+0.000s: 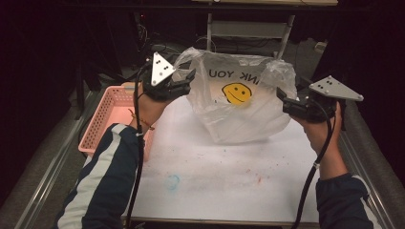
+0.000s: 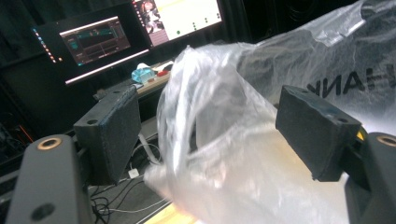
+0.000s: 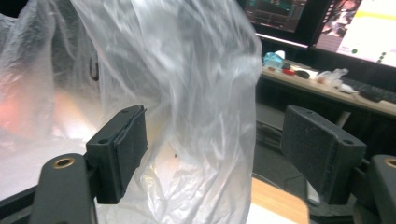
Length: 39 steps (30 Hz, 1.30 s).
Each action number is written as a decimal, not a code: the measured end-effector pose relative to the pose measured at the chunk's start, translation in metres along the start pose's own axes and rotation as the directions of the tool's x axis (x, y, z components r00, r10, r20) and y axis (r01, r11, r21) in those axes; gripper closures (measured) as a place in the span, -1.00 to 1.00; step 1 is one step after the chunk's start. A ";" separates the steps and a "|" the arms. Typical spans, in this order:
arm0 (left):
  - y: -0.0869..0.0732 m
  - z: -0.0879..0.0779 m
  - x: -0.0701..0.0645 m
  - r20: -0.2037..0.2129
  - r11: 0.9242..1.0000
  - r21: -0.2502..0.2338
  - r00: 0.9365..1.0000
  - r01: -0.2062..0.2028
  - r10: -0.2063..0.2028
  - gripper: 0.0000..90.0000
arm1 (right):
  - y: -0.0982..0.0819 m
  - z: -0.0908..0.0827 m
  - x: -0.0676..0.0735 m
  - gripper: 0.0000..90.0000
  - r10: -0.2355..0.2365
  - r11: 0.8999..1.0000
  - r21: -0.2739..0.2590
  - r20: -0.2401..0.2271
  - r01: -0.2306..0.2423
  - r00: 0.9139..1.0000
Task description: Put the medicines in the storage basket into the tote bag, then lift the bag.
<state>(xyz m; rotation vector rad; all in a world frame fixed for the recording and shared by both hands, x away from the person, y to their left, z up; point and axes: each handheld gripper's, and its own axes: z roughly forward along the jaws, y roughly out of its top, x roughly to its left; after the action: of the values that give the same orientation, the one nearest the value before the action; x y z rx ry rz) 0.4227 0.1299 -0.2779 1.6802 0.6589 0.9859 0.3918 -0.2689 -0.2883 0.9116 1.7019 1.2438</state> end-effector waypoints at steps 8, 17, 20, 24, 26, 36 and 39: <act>-0.029 -0.038 -0.005 0.007 1.000 0.000 1.000 -0.023 0.023 -0.53 | -0.018 -0.011 0.012 -0.50 -0.009 1.000 -0.005 -0.012 0.009 1.000; -0.066 -0.059 -0.013 0.062 0.998 0.049 0.997 -0.050 0.047 -0.53 | -0.035 -0.024 0.020 -0.61 0.013 1.000 0.009 -0.049 -0.012 0.999; -0.081 -0.062 -0.012 0.063 0.996 0.073 0.997 -0.049 0.044 -0.53 | -0.039 -0.024 0.021 -0.61 0.012 1.000 0.011 -0.054 -0.011 0.998; -0.096 -0.066 -0.009 0.060 0.995 0.094 0.998 -0.017 0.011 -0.53 | -0.044 -0.022 0.023 -0.61 0.011 1.000 0.029 -0.051 -0.009 0.999; -0.100 -0.069 -0.009 0.059 0.995 0.098 0.998 -0.012 0.006 -0.54 | -0.047 -0.023 0.023 -0.61 0.012 0.999 0.032 -0.060 -0.010 0.998; -0.110 -0.085 -0.009 0.047 0.994 0.106 0.999 -0.031 0.027 -0.62 | -0.054 -0.030 0.021 -0.61 0.008 0.999 0.038 -0.095 -0.004 0.995; -0.117 -0.091 -0.011 0.030 0.993 0.112 0.999 -0.040 0.037 -0.61 | -0.056 -0.037 0.023 -0.60 -0.008 0.999 0.039 -0.096 0.012 0.995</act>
<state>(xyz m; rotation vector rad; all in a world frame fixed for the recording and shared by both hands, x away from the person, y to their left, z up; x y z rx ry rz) 0.3442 0.2031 -0.3800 1.8079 0.6764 0.9669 0.3441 -0.2756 -0.3405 0.8780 1.8095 1.2689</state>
